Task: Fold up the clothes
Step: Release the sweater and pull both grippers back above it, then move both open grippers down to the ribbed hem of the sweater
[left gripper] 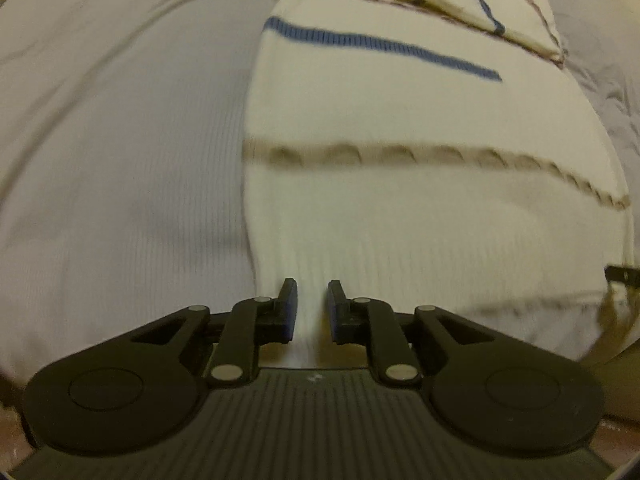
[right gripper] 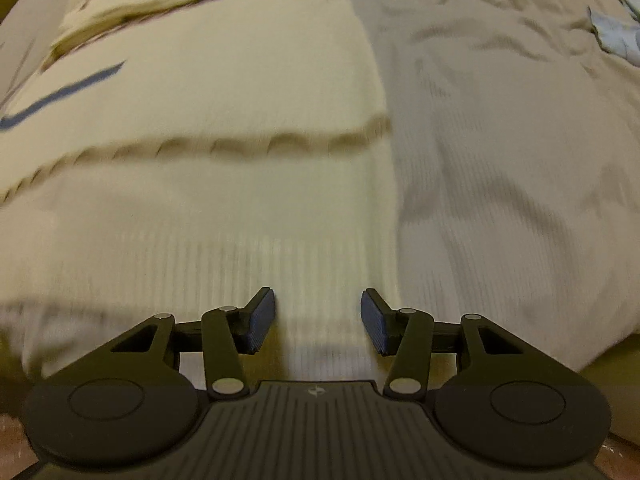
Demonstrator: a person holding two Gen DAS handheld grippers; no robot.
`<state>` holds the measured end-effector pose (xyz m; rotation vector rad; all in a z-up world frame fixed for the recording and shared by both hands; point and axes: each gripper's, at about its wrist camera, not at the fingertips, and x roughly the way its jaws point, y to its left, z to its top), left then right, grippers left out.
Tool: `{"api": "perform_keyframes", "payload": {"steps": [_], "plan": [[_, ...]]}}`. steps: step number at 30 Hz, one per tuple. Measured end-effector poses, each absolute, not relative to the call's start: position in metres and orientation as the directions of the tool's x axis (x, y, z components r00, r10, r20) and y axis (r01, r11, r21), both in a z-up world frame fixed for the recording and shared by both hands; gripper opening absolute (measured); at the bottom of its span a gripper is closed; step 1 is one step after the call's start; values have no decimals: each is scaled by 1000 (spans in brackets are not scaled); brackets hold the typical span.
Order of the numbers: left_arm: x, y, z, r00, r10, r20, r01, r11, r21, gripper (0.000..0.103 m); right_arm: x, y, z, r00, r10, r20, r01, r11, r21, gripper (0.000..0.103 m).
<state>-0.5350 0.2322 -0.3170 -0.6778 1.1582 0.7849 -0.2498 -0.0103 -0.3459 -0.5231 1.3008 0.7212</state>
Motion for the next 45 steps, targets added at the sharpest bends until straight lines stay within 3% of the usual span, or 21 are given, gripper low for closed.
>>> {"api": "perform_keyframes", "payload": {"steps": [4, 9, 15, 27, 45], "plan": [[-535, 191, -288, 206, 222, -953, -843, 534, -58, 13, -268, -42, -307, 124, 274, -954, -754, 651, 89, 49], [-522, 136, -230, 249, 303, -920, -826, 562, -39, 27, -282, -69, -241, 164, 417, -894, -783, 606, 139, 70], [-515, 83, -171, 280, 390, -877, -818, 575, -5, 33, -292, -92, -181, 171, 513, -841, -791, 580, 193, 89], [-530, 35, -104, 280, 470, -837, -822, 567, 43, 40, -321, -111, -144, 193, 490, -850, -811, 567, 142, 89], [-535, 19, -101, 279, 455, -846, -808, 587, 49, 43, -334, -131, -139, 154, 485, -861, -813, 557, 169, 90]]}}
